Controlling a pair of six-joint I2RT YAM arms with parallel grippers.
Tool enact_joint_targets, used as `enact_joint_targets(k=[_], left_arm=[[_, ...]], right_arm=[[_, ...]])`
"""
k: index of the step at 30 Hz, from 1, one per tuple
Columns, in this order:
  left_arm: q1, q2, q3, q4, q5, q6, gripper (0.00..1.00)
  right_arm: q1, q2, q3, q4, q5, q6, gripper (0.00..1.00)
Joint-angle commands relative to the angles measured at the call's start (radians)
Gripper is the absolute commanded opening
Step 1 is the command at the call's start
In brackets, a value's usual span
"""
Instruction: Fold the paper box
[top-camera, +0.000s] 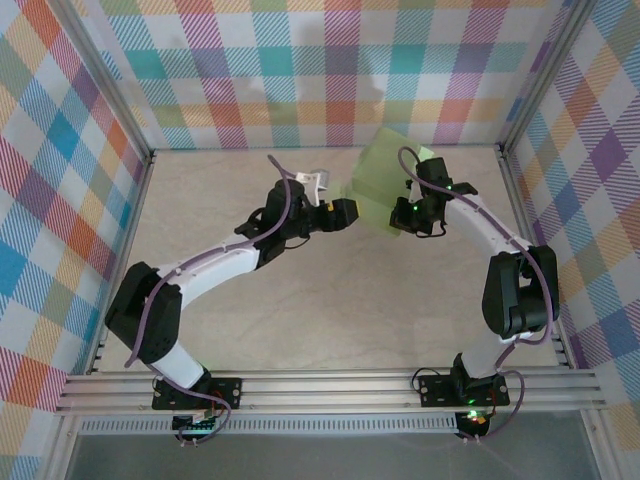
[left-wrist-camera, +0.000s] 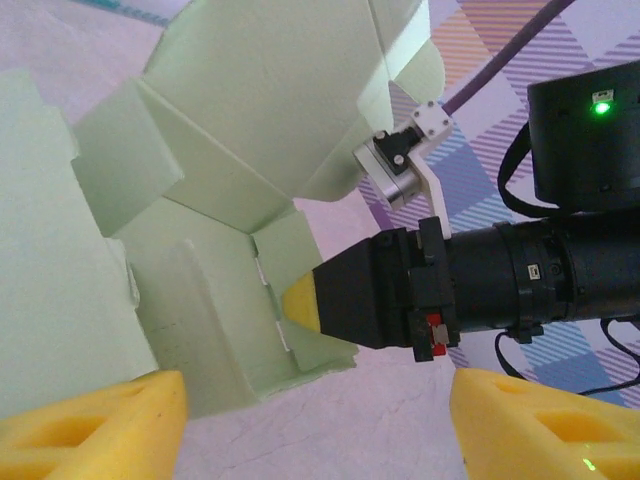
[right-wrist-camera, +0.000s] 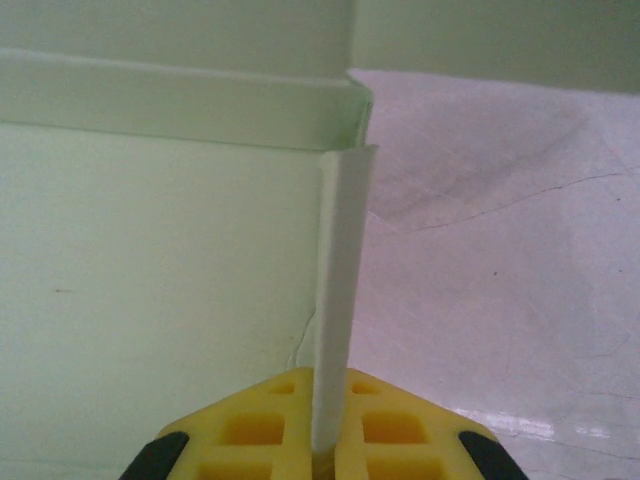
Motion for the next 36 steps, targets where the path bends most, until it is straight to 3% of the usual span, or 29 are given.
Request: enact_joint_targets(k=[1, 12, 19, 24, 28, 31, 36], left_arm=[[0.008, 0.023, 0.060, -0.060, 0.093, 0.033, 0.70], [0.013, 0.078, 0.158, -0.284, 0.285, 0.153, 0.69], [0.019, 0.048, 0.130, -0.284, 0.226, 0.171, 0.72], [0.023, -0.087, 0.054, -0.229, 0.091, 0.187, 0.78], [0.039, -0.223, -0.049, -0.194, -0.062, 0.198, 0.88], [0.105, -0.302, -0.132, -0.155, -0.129, 0.145, 0.93], [0.274, -0.268, -0.216, -0.107, -0.037, 0.003, 0.87]], right_arm=[[0.016, -0.011, 0.017, -0.050, -0.008, -0.097, 0.00], [0.056, -0.047, 0.009, -0.034, 0.124, -0.233, 0.00], [0.050, -0.056, 0.004, -0.038, 0.174, -0.184, 0.00], [0.031, -0.038, 0.007, -0.036, 0.172, -0.135, 0.00], [0.029, -0.033, 0.011, -0.030, 0.169, -0.112, 0.00], [0.015, -0.033, -0.001, 0.001, 0.097, -0.100, 0.00], [-0.012, -0.046, -0.023, 0.051, -0.055, -0.069, 0.00]])
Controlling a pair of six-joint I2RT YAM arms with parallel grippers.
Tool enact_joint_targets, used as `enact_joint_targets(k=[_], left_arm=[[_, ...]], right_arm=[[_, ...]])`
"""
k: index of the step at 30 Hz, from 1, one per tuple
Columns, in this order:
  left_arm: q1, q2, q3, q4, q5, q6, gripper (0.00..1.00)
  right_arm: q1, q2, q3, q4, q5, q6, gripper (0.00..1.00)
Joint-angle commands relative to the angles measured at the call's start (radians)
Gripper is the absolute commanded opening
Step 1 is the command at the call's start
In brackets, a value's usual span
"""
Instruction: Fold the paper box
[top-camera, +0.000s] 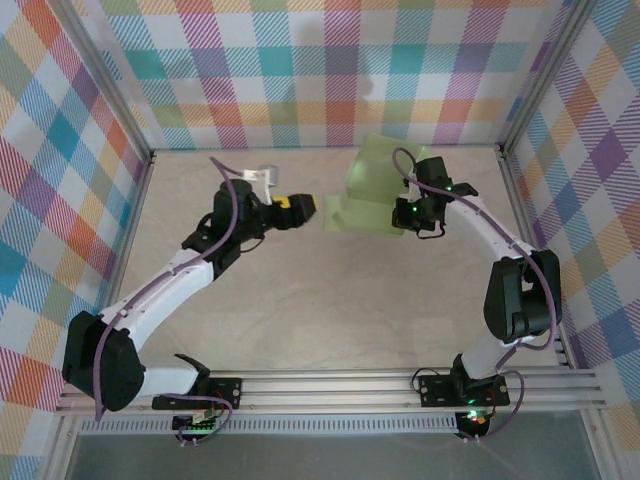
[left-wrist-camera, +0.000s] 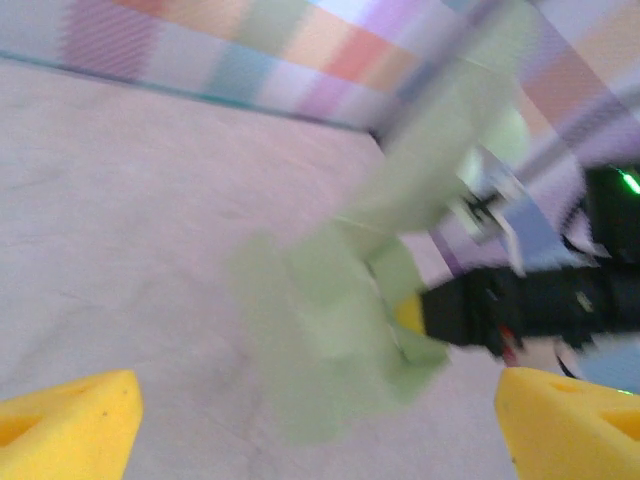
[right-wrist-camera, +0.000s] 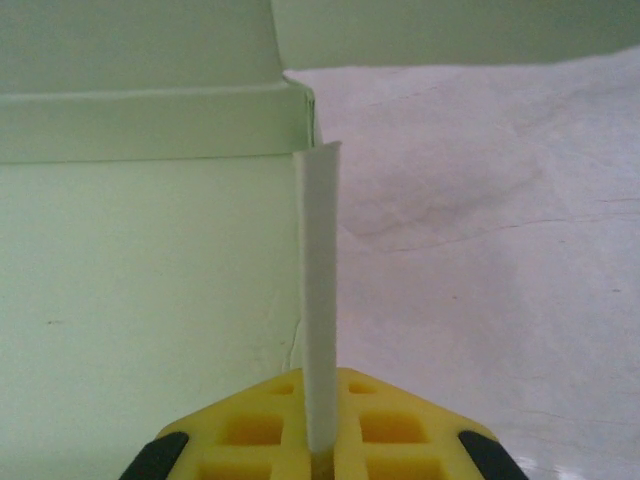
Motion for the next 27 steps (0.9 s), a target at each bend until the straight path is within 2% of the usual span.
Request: enact_joint_targets(k=[1, 4, 7, 9, 12, 14, 17, 21, 27], left_arm=[[0.093, 0.064, -0.075, 0.088, 0.052, -0.154, 0.83], [0.123, 0.143, -0.101, 0.221, 0.137, -0.278, 0.77], [0.117, 0.208, -0.096, 0.335, 0.197, -0.363, 0.77], [0.110, 0.236, -0.085, 0.402, 0.231, -0.416, 0.83], [0.089, 0.266, -0.049, 0.414, 0.246, -0.438, 0.92], [0.069, 0.292, -0.028, 0.442, 0.261, -0.459, 0.92], [0.049, 0.332, -0.018, 0.528, 0.274, -0.508, 0.86], [0.027, 0.353, 0.005, 0.575, 0.292, -0.535, 0.63], [0.009, 0.365, 0.018, 0.603, 0.307, -0.562, 0.54]], right_arm=[[-0.019, -0.018, -0.020, 0.045, -0.136, 0.042, 0.00], [-0.028, -0.024, -0.028, 0.065, -0.181, 0.061, 0.00], [-0.028, -0.015, -0.025, 0.059, -0.168, 0.061, 0.00], [-0.027, -0.002, -0.022, 0.047, -0.159, 0.056, 0.00], [-0.025, 0.007, -0.022, 0.049, -0.155, 0.057, 0.00], [-0.023, 0.010, -0.022, 0.055, -0.162, 0.059, 0.00], [-0.019, 0.013, -0.019, 0.055, -0.162, 0.058, 0.00], [-0.020, 0.016, -0.015, 0.049, -0.156, 0.056, 0.00], [-0.018, 0.022, -0.010, 0.056, -0.167, 0.064, 0.00]])
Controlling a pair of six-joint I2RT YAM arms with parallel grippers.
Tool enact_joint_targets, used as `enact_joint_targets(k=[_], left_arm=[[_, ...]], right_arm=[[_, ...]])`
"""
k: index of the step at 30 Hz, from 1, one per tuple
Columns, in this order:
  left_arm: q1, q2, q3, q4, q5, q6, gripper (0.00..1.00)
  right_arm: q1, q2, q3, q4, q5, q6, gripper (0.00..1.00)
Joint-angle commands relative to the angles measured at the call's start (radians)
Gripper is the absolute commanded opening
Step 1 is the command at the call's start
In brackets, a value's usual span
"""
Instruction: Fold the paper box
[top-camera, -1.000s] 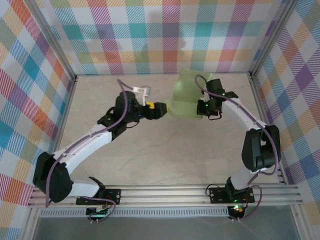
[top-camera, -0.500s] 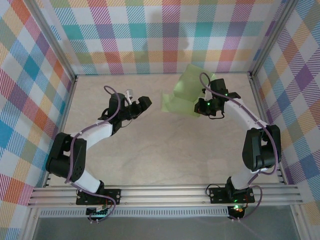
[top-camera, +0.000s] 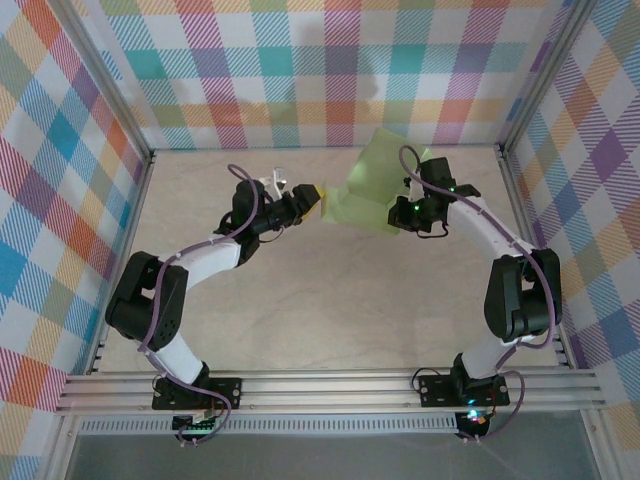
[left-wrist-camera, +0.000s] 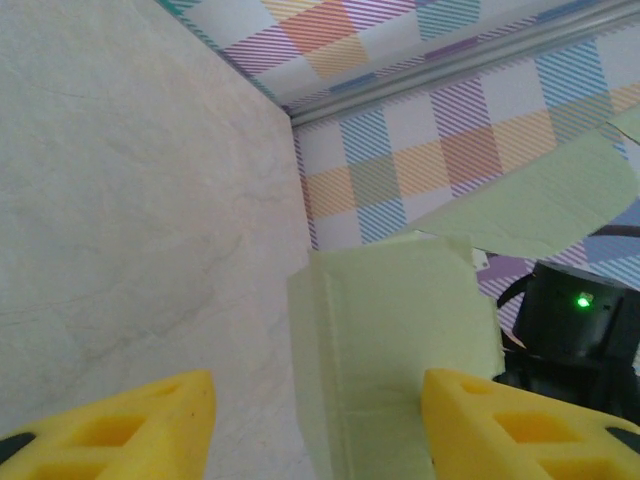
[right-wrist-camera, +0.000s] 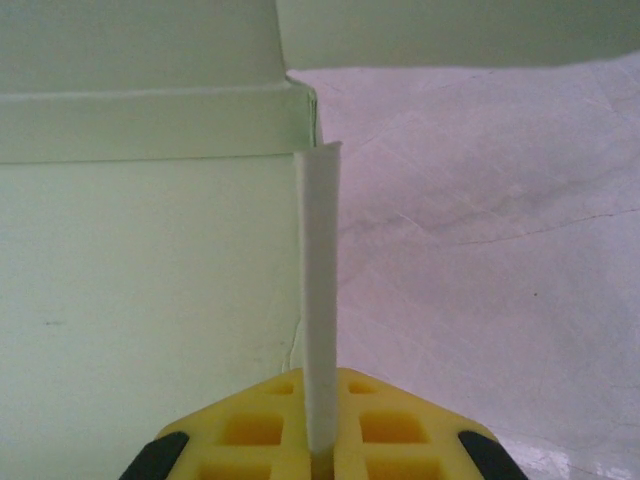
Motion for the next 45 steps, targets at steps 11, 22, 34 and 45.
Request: enact_joint_targets(k=[11, 22, 34, 45], left_arm=[[-0.056, 0.047, 0.091, 0.077, 0.061, -0.052, 0.42], [-0.096, 0.061, 0.118, 0.002, 0.038, 0.007, 0.36], [-0.108, 0.078, 0.107, -0.083, 0.029, 0.083, 0.33], [-0.115, 0.109, 0.113, -0.137, 0.018, 0.121, 0.27]], right_arm=[[0.024, 0.035, 0.034, 0.004, 0.020, 0.010, 0.00], [0.055, 0.053, 0.069, -0.019, 0.114, -0.002, 0.00], [0.087, 0.035, 0.085, -0.048, 0.240, -0.006, 0.00], [0.130, 0.104, 0.181, -0.092, 0.307, 0.089, 0.00]])
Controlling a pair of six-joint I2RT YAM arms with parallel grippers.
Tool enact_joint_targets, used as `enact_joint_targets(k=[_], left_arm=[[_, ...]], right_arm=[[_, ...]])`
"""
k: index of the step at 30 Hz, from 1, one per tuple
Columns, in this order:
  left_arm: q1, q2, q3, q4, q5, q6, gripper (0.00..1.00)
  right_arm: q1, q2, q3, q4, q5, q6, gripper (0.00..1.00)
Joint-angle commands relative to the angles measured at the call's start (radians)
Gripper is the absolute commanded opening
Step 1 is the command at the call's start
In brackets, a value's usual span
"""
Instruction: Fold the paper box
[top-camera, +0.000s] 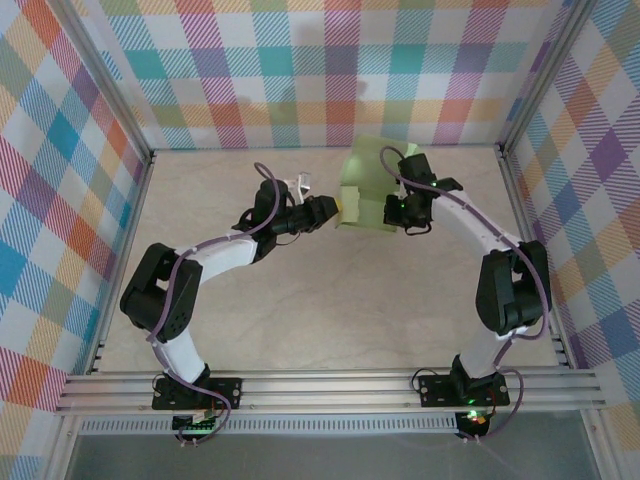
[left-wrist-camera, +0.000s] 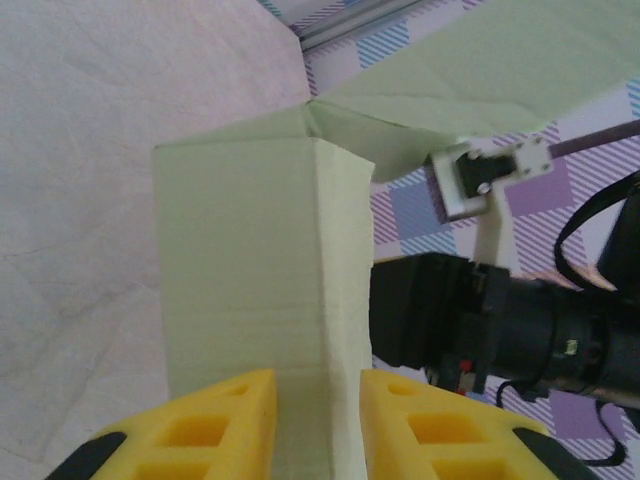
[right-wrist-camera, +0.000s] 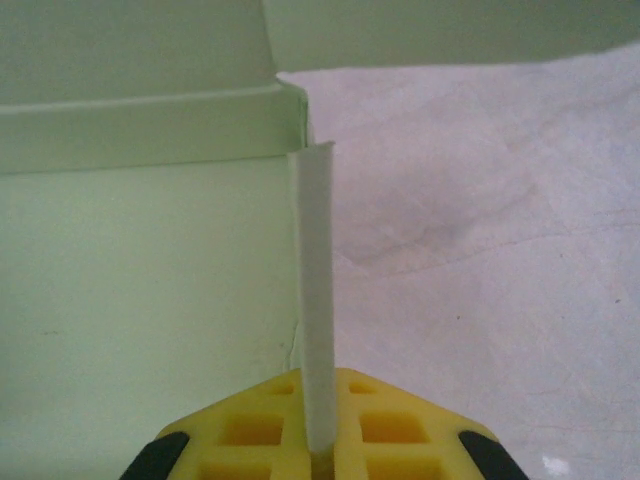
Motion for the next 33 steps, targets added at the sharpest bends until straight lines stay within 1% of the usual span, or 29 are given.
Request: enact_joint_targets(k=[1, 5, 11, 14, 19, 22, 26, 30, 33], left_arm=[[-0.019, 0.023, 0.021, -0.009, 0.014, 0.021, 0.27], [-0.019, 0.029, 0.025, -0.022, 0.001, 0.024, 0.27], [-0.019, 0.031, 0.038, -0.103, -0.030, 0.068, 0.26], [-0.019, 0.021, 0.041, -0.157, -0.056, 0.112, 0.26], [-0.019, -0.026, 0.048, -0.306, -0.151, 0.231, 0.26], [-0.019, -0.038, 0.049, -0.326, -0.163, 0.254, 0.29], [-0.020, -0.023, 0.064, -0.327, -0.150, 0.252, 0.37], [-0.021, -0.030, 0.066, -0.362, -0.181, 0.279, 0.39], [-0.021, -0.032, 0.069, -0.390, -0.196, 0.300, 0.39]], right_arm=[[0.016, 0.047, 0.082, -0.036, 0.003, 0.061, 0.00], [0.034, 0.059, 0.091, -0.032, 0.007, 0.052, 0.00], [0.066, 0.038, 0.075, -0.022, 0.050, 0.029, 0.00], [0.074, 0.029, 0.070, -0.022, 0.071, 0.023, 0.00], [0.076, 0.013, 0.063, -0.021, 0.097, 0.006, 0.00], [0.079, 0.007, 0.063, -0.014, 0.084, 0.000, 0.00], [0.091, 0.011, 0.068, -0.014, 0.084, -0.005, 0.00], [0.099, 0.010, 0.076, -0.020, 0.096, -0.013, 0.00], [0.100, 0.001, 0.076, -0.016, 0.098, -0.016, 0.00]])
